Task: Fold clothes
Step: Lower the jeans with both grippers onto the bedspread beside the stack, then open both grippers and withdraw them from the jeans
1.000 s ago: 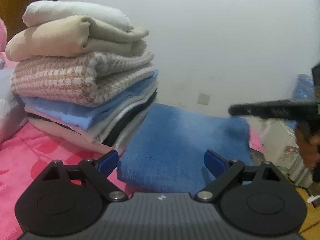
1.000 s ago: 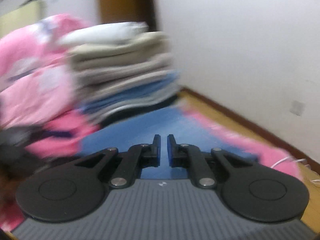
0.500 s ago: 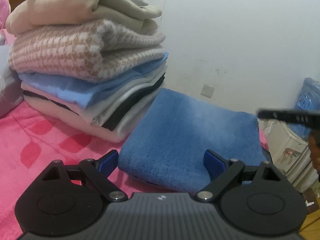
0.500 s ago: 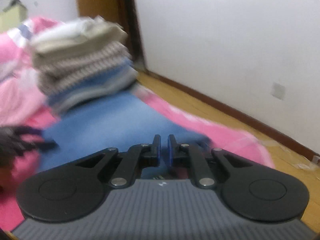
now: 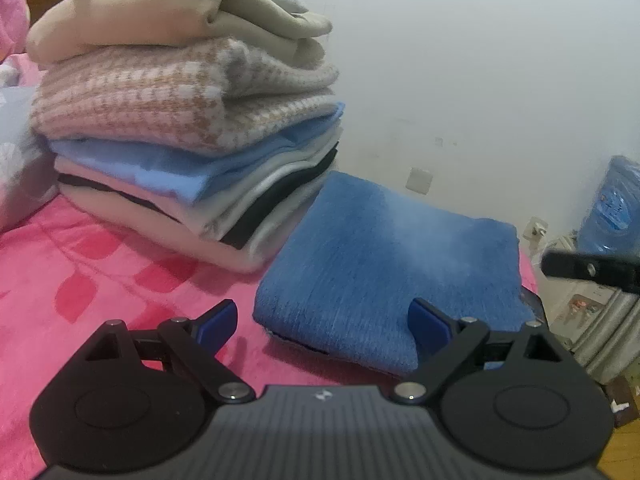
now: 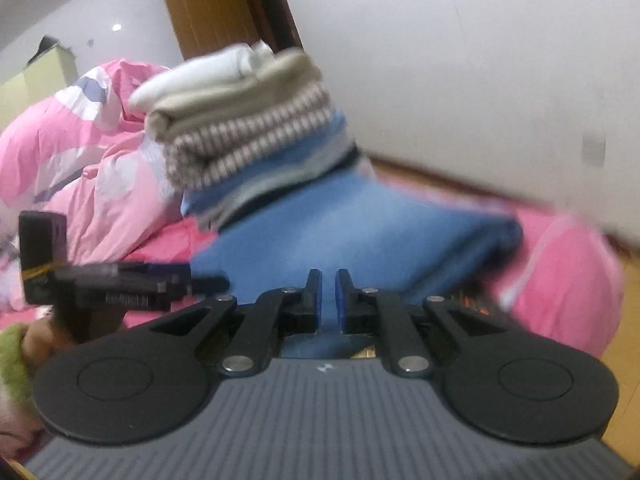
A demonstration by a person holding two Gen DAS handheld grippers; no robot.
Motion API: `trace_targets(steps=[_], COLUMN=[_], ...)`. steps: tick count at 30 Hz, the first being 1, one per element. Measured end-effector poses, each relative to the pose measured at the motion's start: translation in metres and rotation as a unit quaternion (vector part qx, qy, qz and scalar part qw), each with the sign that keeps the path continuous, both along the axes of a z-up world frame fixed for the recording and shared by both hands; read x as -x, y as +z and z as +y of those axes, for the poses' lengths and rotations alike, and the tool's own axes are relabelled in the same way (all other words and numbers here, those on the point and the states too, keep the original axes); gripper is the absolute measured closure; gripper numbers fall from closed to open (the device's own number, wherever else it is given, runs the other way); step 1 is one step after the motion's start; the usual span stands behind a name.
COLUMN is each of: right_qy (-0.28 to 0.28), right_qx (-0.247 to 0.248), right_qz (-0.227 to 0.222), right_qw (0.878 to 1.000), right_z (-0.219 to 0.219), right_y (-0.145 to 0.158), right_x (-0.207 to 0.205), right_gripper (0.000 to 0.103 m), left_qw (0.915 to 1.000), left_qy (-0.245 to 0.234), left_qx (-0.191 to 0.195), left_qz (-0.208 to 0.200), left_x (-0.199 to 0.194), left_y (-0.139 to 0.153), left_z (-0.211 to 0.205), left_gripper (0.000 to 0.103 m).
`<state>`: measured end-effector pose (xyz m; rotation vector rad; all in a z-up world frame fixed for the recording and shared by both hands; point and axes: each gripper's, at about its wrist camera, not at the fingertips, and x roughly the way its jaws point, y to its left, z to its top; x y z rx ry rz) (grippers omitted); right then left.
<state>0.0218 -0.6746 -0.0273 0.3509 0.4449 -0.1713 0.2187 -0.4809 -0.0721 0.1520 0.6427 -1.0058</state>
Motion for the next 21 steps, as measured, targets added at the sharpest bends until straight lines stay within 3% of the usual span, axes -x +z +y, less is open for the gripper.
trace_targets(steps=[4,8,13,16,18,19,21], right_qy=[0.061,0.15,0.11,0.067,0.036,0.022,0.002], right_qx=[-0.007,-0.028,-0.048,-0.03,-0.015,-0.01,-0.007], right_qz=[0.05,0.037,0.034,0.036,0.027,0.021,0.012], right_qw=[0.997,0.988,0.992,0.997,0.999,0.999,1.0], right_z=[0.039,0.097,0.121,0.14,0.157,0.165,0.18], right_y=[-0.016,-0.007,0.031,0.058,0.074,0.08,0.084], right_x=[-0.021,0.016,0.102,0.155,0.183,0.195,0.211], right_gripper=[0.095,0.095,0.091,0.069,0.048,0.044,0.028], left_qw=[0.9998,0.9994,0.9996,0.9992,0.9988,0.9985,0.9982], left_qy=[0.018,0.027,0.017,0.009,0.005,0.006,0.013], left_qx=[-0.01,-0.014,0.014,0.039,0.049,0.054,0.058], left_qz=[-0.007,-0.018,-0.02,-0.008,-0.005,-0.007,-0.012], left_x=[0.005,0.018,0.058,0.091,0.115,0.127,0.15], left_y=[0.009,0.03,0.072,0.094,0.104,0.108,0.11], left_z=[0.015,0.045,0.097,0.129,0.148,0.158,0.177], left_gripper=[0.01,0.01,0.01,0.006,0.004,0.004,0.001])
